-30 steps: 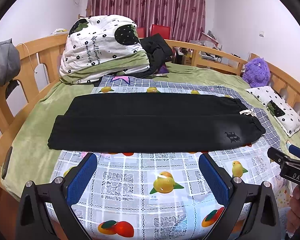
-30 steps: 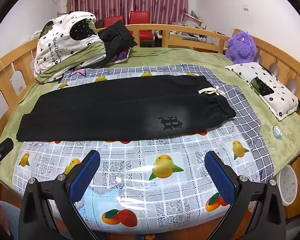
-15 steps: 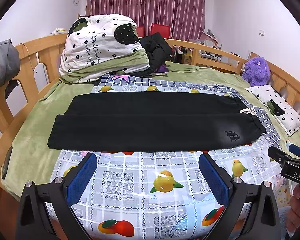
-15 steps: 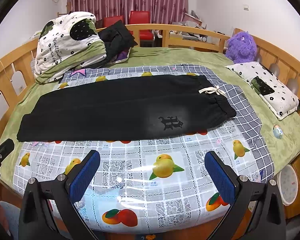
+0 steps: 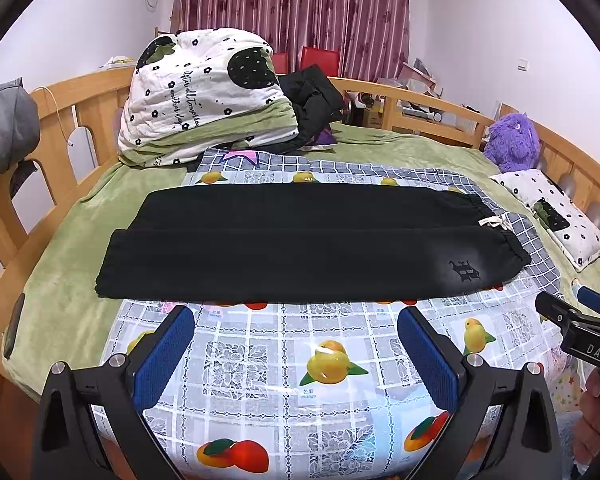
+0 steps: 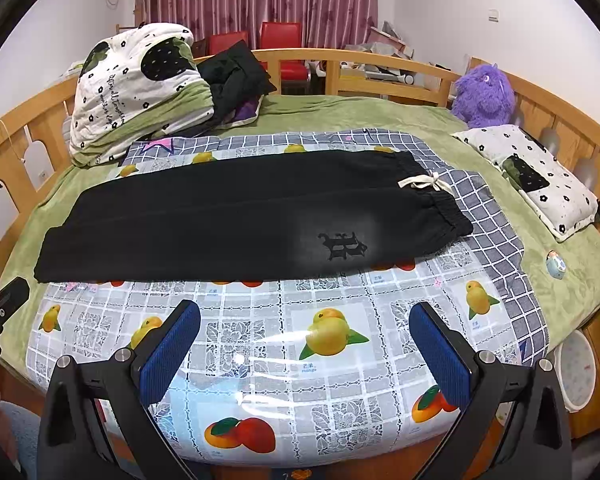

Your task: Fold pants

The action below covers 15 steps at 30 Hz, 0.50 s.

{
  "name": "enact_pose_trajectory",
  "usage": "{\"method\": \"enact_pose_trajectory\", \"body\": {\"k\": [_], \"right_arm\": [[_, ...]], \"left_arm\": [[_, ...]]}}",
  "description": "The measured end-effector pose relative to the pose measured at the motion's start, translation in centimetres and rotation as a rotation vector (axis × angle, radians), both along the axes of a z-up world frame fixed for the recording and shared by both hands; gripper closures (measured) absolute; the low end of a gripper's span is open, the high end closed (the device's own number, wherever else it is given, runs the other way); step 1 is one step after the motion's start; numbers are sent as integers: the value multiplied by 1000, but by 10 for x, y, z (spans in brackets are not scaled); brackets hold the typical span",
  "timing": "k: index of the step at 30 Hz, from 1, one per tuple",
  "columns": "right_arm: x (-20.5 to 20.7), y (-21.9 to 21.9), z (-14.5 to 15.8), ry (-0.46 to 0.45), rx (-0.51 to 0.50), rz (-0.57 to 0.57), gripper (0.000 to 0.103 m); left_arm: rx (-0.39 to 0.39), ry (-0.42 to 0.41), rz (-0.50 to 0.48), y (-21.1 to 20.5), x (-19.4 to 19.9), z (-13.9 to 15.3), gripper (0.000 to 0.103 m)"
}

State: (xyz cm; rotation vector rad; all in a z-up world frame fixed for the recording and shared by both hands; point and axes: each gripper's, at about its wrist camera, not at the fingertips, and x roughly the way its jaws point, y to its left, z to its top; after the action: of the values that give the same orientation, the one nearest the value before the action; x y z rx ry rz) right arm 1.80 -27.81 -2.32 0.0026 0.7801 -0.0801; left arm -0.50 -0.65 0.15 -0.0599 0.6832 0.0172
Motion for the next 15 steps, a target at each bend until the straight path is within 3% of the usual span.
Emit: {"method": "enact_pose_trajectory", "body": {"k": [15], "right_arm": [[1,5,1,6,-9,6,1]], "left_arm": [[-2,1,0,0,0,0,1]]}}
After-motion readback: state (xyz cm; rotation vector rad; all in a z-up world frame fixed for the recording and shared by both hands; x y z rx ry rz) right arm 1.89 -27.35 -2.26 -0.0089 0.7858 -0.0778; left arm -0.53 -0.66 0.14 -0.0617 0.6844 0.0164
